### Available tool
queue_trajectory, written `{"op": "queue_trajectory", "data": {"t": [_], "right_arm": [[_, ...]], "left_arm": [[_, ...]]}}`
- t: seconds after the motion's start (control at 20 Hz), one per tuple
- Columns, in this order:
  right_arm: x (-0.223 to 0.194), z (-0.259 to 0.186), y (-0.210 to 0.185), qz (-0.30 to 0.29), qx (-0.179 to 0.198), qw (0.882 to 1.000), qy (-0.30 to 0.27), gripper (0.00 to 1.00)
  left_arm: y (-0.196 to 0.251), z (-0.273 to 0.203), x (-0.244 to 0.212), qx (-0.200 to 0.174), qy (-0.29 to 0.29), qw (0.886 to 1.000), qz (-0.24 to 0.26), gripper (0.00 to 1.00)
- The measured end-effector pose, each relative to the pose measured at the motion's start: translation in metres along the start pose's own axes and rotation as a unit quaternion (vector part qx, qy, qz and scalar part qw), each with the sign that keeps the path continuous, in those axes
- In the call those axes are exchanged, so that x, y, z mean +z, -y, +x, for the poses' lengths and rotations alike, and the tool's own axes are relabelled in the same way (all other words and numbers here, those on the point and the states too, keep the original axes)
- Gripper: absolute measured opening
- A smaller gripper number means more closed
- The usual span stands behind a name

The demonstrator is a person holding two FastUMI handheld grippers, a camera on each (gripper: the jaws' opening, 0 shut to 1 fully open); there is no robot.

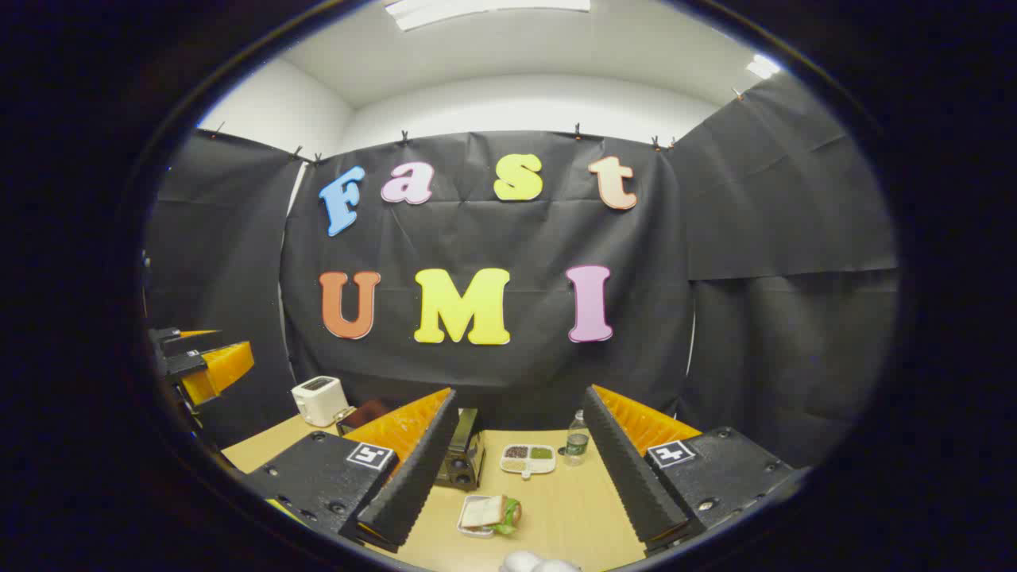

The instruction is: Open the electric oven with the left hand, put the food in, and close the electric oven.

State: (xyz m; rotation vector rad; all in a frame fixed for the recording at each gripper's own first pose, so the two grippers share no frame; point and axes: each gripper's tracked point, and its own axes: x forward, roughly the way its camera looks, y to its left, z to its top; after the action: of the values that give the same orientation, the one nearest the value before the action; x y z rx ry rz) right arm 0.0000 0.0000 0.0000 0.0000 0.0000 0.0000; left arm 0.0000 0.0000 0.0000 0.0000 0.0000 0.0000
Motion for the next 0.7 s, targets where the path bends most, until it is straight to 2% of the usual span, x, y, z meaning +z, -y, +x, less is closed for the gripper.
{"op": "queue_trajectory", "data": {"t": [0.05, 0.35, 0.7], "right_arm": [[0.0017, 0.0006, -0.0024, -0.002, 0.005, 1.000, 0.003, 0.91], [0.0029, 0.0051, -0.0101, -0.011, 0.022, 1.000, 0.006, 0.91], [0.0035, 0.0063, -0.0070, -0.010, 0.020, 1.000, 0.011, 0.91]], "left_arm": [[-0.0006, -0.0010, 0.0007, 0.003, 0.000, 1.000, 0.000, 0.95], [-0.0031, -0.0058, 0.0008, 0.015, -0.002, 1.000, 0.002, 0.95], [-0.0085, -0.0061, -0.0011, 0.022, -0.002, 1.000, 0.002, 0.95]]}}
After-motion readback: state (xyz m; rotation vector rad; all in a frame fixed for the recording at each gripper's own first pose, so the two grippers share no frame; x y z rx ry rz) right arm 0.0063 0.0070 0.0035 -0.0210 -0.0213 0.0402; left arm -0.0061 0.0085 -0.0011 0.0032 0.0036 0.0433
